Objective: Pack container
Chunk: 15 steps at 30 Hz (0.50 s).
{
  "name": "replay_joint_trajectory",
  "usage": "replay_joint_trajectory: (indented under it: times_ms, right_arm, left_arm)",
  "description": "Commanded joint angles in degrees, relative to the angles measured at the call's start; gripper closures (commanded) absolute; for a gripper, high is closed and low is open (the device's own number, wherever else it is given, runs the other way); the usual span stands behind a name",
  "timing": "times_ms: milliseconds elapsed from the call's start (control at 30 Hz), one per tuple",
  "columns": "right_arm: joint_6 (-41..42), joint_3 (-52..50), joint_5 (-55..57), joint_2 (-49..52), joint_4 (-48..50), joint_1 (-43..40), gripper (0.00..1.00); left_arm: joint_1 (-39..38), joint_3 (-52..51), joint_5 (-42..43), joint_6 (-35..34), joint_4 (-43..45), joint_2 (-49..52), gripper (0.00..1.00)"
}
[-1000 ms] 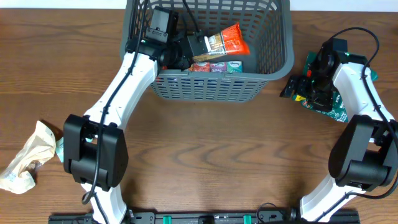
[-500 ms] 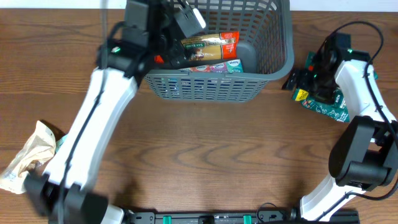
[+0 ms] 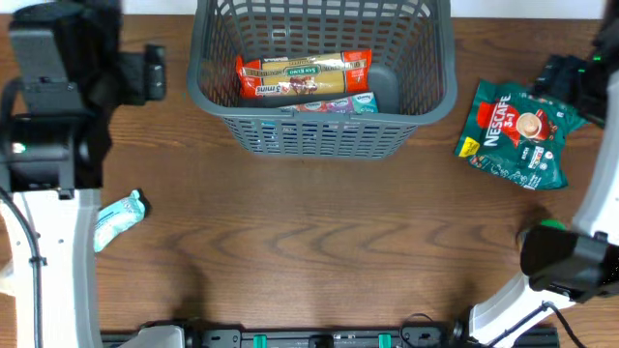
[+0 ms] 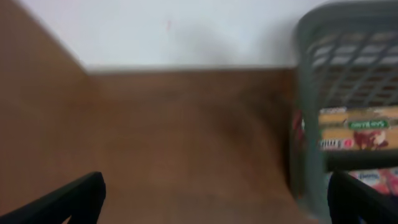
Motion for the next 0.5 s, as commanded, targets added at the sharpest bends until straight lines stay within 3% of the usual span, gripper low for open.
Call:
replay_joint_trajectory:
  times_ms: [0,167,467]
  right_arm:
    - [2.6,3.6,6.6,-3.7,-1.4,-3.6,0.01]
    - [2.7,3.5,4.2,-5.7,-0.6,-12.7,0.01]
    - [-28.9,-7.3,-28.8,0.9,11.5,-23.1,0.01]
  left_arm:
    - [3.7,-3.8,5.6,-7.6,-1.1,1.2,0.01]
    - [7.0,-10.8,5.8,-8.9,-0.3,2.9,0.01]
    - [7.3,-15.9,9.0,-8.7,-0.1,4.4,0.01]
